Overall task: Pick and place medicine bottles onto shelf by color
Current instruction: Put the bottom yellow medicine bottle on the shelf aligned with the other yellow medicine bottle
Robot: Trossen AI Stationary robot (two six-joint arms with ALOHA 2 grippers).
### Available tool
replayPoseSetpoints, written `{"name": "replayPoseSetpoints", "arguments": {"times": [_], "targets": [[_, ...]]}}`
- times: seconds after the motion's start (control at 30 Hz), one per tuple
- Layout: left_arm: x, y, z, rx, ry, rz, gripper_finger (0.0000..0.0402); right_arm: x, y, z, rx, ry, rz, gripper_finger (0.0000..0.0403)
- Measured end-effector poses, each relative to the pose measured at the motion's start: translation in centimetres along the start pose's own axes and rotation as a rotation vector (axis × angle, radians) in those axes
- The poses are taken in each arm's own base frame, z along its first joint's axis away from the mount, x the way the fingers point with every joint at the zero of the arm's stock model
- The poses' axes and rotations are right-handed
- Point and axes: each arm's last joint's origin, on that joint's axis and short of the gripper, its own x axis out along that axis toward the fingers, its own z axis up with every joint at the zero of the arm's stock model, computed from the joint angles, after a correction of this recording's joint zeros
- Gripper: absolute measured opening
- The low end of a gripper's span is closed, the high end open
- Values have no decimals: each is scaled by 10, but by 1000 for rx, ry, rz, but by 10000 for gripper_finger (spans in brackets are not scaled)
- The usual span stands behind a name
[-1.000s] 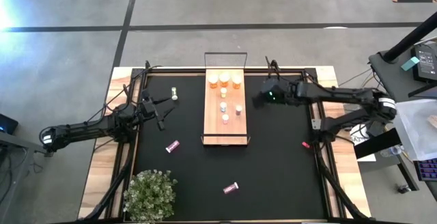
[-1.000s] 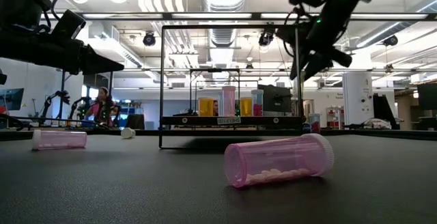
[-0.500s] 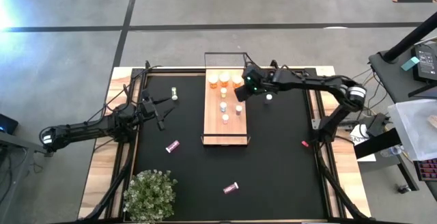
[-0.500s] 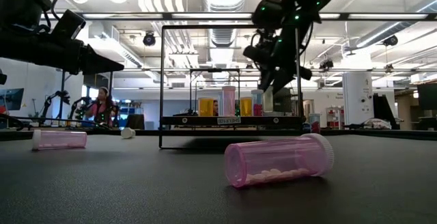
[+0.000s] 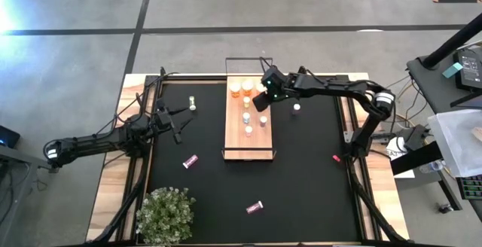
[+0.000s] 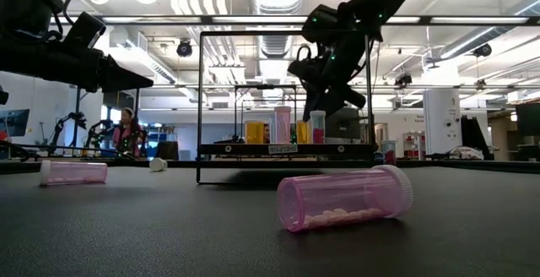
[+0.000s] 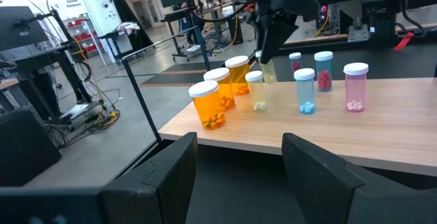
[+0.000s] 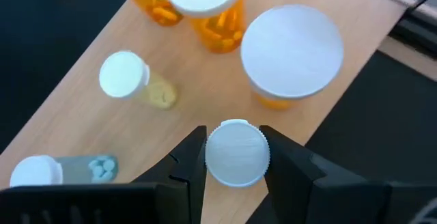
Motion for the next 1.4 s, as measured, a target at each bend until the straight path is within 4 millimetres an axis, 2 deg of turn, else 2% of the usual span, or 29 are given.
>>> {"name": "replayPoseSetpoints", "arguments": {"times": [0.23,0.47,1.0,1.4], "targets": [[0,0,0,0,0,0,199,5,3,-4,-22,22,43,112],[0,0,0,0,0,0,199,5,17,-11,-93,8,68,112],[0,0,0,0,1,0,199,18,17,-11,-114,-10,43,119],[0,0,0,0,0,0,199,18,17,-12,-139,-9,44,126]]}}
